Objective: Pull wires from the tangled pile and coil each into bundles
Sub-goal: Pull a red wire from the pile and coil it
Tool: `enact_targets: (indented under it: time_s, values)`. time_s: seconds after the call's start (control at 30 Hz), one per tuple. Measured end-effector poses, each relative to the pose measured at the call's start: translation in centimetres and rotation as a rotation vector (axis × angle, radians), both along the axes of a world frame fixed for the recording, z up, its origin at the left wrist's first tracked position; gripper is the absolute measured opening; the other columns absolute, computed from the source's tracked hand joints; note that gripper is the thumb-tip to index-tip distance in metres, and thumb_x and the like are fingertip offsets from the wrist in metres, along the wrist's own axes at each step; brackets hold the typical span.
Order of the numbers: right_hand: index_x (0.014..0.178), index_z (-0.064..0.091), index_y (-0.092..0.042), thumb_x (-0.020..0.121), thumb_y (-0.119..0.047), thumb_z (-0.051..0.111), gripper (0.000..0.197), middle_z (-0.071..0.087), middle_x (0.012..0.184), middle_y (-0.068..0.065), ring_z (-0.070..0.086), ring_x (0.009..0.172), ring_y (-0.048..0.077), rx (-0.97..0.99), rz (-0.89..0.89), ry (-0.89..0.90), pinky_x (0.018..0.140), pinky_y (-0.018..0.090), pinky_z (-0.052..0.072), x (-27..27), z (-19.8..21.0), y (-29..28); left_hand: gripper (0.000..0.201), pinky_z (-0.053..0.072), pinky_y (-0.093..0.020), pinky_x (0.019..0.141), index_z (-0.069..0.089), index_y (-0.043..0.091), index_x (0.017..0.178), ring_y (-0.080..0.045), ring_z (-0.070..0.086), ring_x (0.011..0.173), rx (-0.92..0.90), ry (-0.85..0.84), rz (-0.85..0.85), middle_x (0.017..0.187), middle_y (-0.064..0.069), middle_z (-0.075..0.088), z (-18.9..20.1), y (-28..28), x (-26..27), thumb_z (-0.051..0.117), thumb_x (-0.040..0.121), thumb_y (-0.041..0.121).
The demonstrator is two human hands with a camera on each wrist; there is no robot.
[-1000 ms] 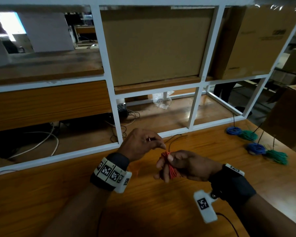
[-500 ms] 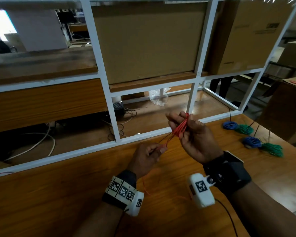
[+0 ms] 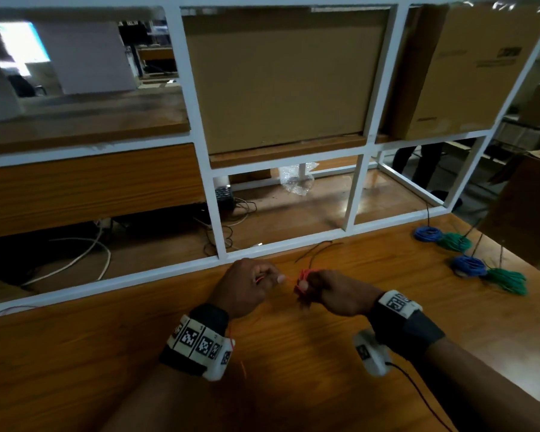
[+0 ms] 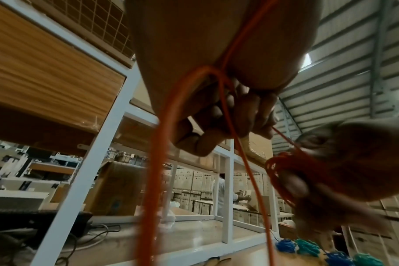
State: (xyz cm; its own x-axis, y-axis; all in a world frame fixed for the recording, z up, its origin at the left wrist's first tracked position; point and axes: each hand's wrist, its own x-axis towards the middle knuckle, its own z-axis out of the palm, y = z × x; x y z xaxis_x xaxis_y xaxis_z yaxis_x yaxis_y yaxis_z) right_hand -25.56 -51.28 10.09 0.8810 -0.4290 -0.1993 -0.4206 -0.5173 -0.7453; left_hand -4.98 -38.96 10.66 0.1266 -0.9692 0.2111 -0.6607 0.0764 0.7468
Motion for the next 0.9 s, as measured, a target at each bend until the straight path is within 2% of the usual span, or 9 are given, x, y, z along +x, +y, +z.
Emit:
enact_targets:
  time_s: [0.1,0.2,0.37,0.47,0.6,0.7,0.77,0.83,0.9]
  values:
    - [0.114,0.068,-0.003,0.111,-0.043,0.033,0.053,0.077,0.095,0.007,0.07,0.102,0.016,0.335,0.099,-0.012,0.095,0.03,0.051,-0.3,1.4,1.5,0.016,0.052,-0.029,0.074,0.075,0.026,0.087,0.0,0.065,0.082,-0.032,0.008,-0.023,0.085,0.018,0.072,0.5,-0.4,0.8,0.063,0.096,0.032]
    - [0.114,0.064,0.006,0.112,-0.035,0.037,0.049,0.073,0.091,0.015,0.068,0.117,0.033,0.653,0.22,-0.095,0.108,0.047,0.048,-0.4,1.3,2.0,0.014,0.047,-0.019,0.062,0.074,0.024,0.084,0.002,0.062,0.068,-0.035,0.095,-0.079,0.076,0.019,0.07,1.0,-0.8,0.3,0.065,0.095,0.024]
    - [0.114,0.063,0.003,0.108,-0.023,0.047,0.031,0.068,0.106,0.029,0.071,0.109,0.033,1.277,0.3,-0.437,0.097,0.039,0.055,-0.6,2.1,2.3,0.02,0.059,-0.045,0.064,0.076,0.028,0.091,-0.026,0.069,0.069,-0.023,0.224,-0.129,0.081,-0.007,0.073,0.1,-1.3,-0.5,0.06,0.098,0.018]
    - [0.119,0.062,0.003,0.108,-0.021,0.044,0.032,0.068,0.121,0.028,0.068,0.117,0.032,1.418,0.297,-0.667,0.107,0.041,0.051,-0.1,3.2,2.6,0.015,0.059,-0.053,0.075,0.074,0.026,0.094,-0.029,0.071,0.082,0.033,0.263,-0.148,0.09,-0.009,0.074,-0.7,-1.4,-1.6,0.063,0.095,0.017]
    - [0.117,0.062,0.003,0.106,-0.02,0.046,0.031,0.069,0.123,0.026,0.06,0.131,0.033,1.454,0.078,-1.022,0.116,0.042,0.041,0.7,4.7,1.2,0.019,0.058,-0.04,0.074,0.072,0.019,0.095,-0.028,0.072,0.074,0.16,0.352,-0.127,0.077,-0.008,0.074,-1.9,-0.9,-3.0,0.056,0.101,0.026]
    - [0.117,0.06,-0.003,0.109,-0.024,0.04,0.03,0.066,0.131,0.025,0.062,0.128,0.032,1.087,-0.289,-1.144,0.103,0.035,0.056,1.3,5.3,-0.1,0.027,0.057,-0.052,0.074,0.073,0.014,0.093,-0.033,0.07,0.07,0.171,0.471,-0.164,0.079,-0.013,0.073,-3.2,-0.1,-3.5,0.065,0.095,0.04]
    - [0.115,0.062,-0.006,0.111,-0.029,0.037,0.035,0.071,0.124,0.017,0.065,0.122,0.026,0.458,-0.419,-1.024,0.098,0.031,0.056,1.9,4.4,-0.6,0.023,0.057,-0.055,0.072,0.074,0.014,0.092,-0.035,0.07,0.068,0.15,0.466,-0.156,0.081,-0.013,0.074,-3.5,0.0,-3.7,0.07,0.091,0.037]
    - [0.109,0.066,-0.011,0.112,-0.031,0.039,0.034,0.074,0.11,0.004,0.069,0.106,0.018,-0.21,-0.397,-0.759,0.088,0.028,0.055,2.4,2.7,-1.1,0.013,0.06,-0.051,0.069,0.074,0.02,0.09,-0.031,0.071,0.067,0.127,0.336,-0.124,0.078,-0.006,0.075,-3.2,0.1,-4.2,0.068,0.094,0.031]
    - [0.098,0.063,-0.019,0.108,-0.026,0.045,0.021,0.067,0.099,-0.001,0.065,0.088,0.015,-0.522,-0.236,-0.487,0.077,0.034,0.056,2.4,1.2,-1.3,0.017,0.059,-0.045,0.069,0.074,0.025,0.09,-0.019,0.071,0.067,0.114,0.178,-0.076,0.075,0.002,0.075,-2.8,0.2,-4.0,0.063,0.097,0.035]
